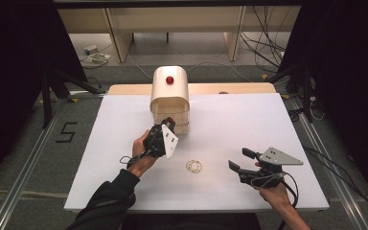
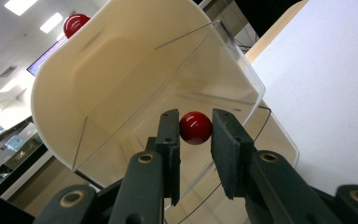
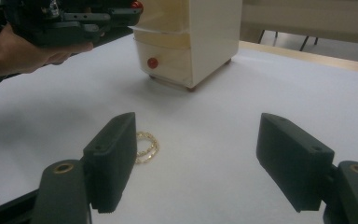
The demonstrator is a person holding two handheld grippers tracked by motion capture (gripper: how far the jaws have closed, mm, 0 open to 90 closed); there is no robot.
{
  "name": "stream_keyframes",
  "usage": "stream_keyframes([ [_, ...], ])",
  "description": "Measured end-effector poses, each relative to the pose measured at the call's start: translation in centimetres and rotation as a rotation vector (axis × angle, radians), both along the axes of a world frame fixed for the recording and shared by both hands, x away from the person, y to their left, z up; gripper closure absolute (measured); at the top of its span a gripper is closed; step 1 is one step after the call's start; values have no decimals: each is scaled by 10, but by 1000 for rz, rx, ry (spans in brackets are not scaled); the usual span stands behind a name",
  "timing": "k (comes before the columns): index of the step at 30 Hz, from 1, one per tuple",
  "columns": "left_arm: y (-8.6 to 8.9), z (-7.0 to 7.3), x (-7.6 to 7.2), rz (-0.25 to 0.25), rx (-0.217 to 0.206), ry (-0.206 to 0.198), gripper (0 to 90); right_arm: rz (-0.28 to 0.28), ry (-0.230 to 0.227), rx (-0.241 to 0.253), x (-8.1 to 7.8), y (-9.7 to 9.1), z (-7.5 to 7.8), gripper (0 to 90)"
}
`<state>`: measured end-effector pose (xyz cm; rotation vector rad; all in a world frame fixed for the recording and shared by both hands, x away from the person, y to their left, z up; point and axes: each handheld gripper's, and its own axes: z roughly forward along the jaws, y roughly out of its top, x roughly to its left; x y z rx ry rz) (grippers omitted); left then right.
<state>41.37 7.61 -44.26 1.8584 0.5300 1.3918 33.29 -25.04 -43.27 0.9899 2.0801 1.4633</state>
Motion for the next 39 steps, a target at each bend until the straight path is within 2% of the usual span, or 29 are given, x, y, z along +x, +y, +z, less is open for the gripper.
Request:
stream_keyframes([
  [39,0,4,-14,-10,-8,36,726,5,5,-8,0,2,-1,296],
])
